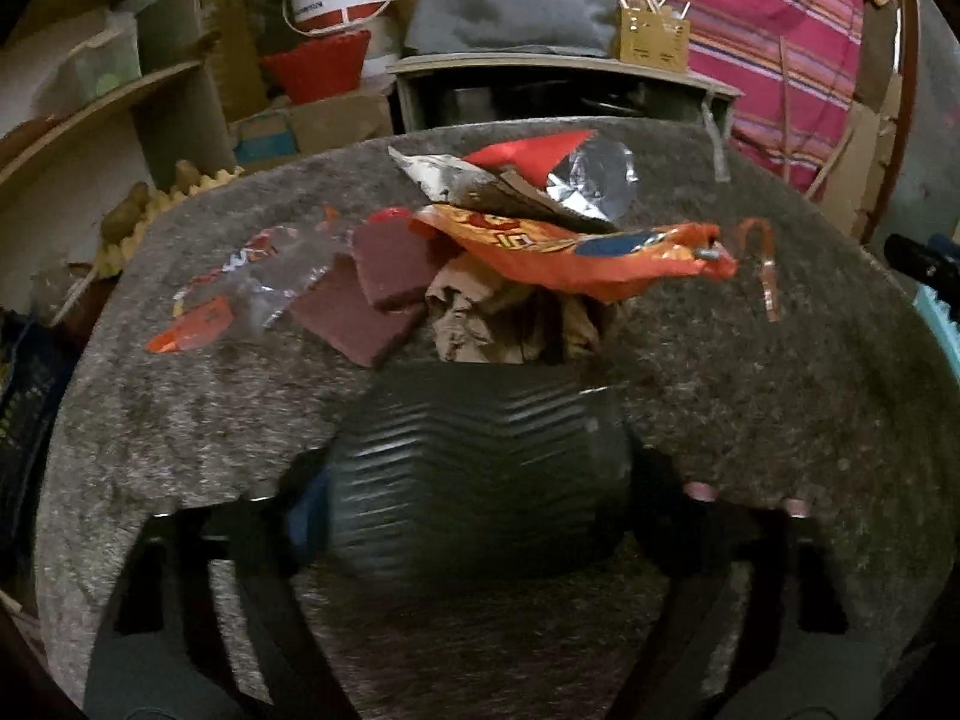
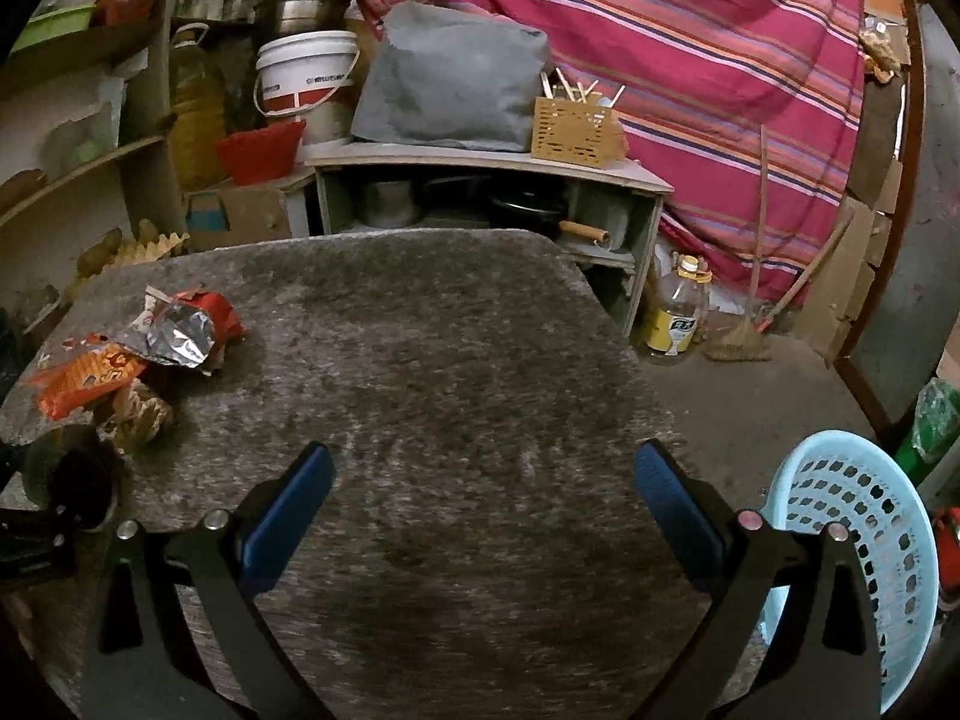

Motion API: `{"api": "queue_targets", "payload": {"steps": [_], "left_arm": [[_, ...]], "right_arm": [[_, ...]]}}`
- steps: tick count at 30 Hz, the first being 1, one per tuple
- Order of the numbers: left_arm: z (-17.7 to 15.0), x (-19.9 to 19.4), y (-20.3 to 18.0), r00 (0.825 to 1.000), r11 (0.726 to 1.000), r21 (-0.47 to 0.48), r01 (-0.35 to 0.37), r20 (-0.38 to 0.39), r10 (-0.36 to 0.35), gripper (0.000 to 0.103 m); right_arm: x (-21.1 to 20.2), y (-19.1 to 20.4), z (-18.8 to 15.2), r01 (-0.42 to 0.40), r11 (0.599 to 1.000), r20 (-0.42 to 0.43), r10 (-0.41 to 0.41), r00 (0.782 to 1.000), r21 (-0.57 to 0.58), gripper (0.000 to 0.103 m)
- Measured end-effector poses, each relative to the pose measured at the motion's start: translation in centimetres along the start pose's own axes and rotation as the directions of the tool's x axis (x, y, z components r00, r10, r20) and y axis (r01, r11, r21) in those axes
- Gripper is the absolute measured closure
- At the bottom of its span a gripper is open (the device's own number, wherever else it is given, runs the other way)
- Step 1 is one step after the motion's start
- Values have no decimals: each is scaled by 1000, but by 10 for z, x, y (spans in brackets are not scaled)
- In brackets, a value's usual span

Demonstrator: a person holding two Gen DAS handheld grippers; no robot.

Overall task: Collect trash
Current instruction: 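Return to the table and grasp the black ribbed cup with the left tool, then grasp the orange snack bag with the right tool while the left tool holds the cup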

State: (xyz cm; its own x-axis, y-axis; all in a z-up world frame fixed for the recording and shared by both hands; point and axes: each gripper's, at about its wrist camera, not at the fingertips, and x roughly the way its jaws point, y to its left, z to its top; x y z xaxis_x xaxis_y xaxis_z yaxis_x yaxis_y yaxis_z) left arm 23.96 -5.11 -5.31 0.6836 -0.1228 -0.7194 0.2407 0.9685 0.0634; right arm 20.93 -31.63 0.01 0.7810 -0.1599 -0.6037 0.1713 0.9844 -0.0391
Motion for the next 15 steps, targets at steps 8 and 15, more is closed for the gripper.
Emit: {"api": "queue_targets", "payload": {"steps": [8, 15], "left_arm": [[-1, -46, 7, 994, 1000, 12, 1, 106, -2, 30], [0, -84, 53, 975, 996, -34, -88, 201, 93, 30]], "right_arm": [[-8, 29, 2, -28, 1000, 15, 28, 999, -10, 4], [-10, 75, 6, -63, 996, 16, 64, 998, -63, 4]]}}
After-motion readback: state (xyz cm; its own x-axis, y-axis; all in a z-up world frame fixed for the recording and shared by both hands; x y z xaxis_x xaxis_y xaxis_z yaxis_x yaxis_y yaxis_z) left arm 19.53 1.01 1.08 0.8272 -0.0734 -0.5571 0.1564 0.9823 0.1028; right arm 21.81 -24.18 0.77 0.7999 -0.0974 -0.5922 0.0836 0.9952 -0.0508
